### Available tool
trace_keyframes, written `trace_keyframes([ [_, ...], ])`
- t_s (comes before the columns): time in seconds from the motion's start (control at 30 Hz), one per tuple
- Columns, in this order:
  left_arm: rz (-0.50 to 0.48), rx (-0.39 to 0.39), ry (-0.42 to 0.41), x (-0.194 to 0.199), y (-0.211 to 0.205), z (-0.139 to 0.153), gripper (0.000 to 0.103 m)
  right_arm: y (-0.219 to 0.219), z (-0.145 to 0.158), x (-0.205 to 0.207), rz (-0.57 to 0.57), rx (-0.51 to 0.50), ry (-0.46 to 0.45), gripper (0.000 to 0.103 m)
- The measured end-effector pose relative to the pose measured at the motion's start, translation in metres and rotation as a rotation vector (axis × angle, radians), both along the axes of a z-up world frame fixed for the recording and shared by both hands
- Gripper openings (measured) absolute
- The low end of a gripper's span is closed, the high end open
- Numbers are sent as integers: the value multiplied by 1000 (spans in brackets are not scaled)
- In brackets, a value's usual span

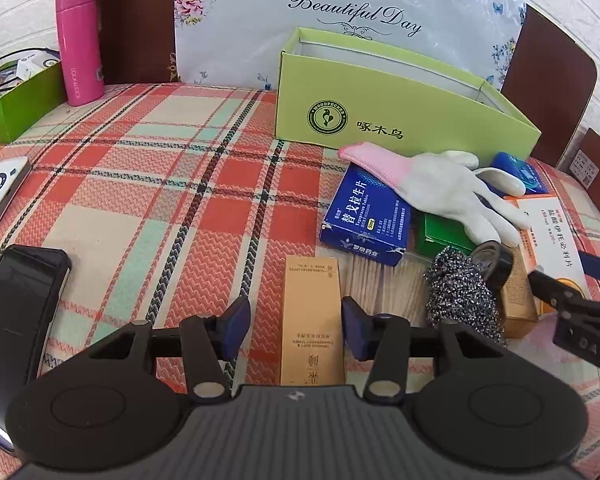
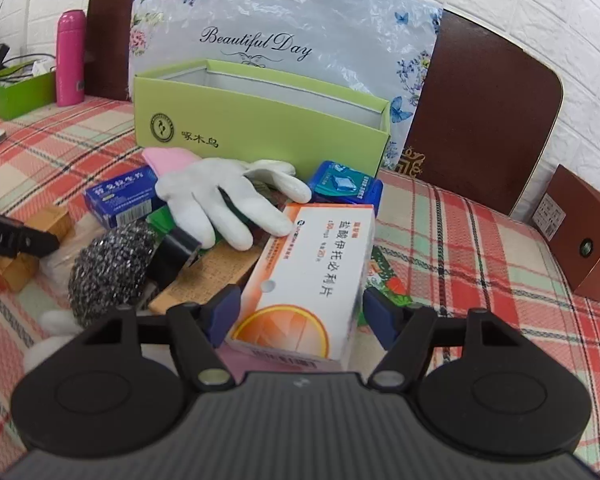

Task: Organize objects
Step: 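Lift the gold box with the left gripper while the right gripper grasps the orange-white medicine box, then place both boxes into the lime-green box and open both grippers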

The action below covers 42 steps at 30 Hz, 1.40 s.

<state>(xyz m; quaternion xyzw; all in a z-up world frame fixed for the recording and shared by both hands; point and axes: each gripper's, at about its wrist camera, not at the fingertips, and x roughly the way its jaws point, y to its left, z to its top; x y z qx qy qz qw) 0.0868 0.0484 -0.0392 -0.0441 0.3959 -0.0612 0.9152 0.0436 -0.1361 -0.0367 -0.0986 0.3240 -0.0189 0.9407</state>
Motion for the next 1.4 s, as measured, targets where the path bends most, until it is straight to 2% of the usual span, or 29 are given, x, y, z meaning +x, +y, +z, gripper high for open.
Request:
trace_keyframes([
  [0.13,-3,3,1,-1,-1,-1,52,9,-7,18,-9,-35,-14,72],
  [0.23,0,-3,3,-1,1,-1,53,13,-17,23,15,-78,-20,70],
  [0.37,-4,8,-1,0,1,-2,52,7,-10,9,9,-14,-45,68],
  [0.47,-29,-16,2,1,1,0,33,-1,1,-6,2,45,-67,67],
  [0.67,-59,-69,-12,-4,2,13,33,-21,35,-26,19,193,-127,68],
  [0.87,-103,-106,-130,1,-3,59,33,-34,64,-15,43,294,-183,68],
  [1.07,-141,-171,-237,33,-25,106,33,-38,86,15,56,300,-237,68],
  [1.17,-145,-179,-283,57,-39,123,33,-40,96,36,60,286,-271,68],
  [1.4,-89,-184,-329,127,-51,134,33,-43,104,97,73,239,-323,68],
])
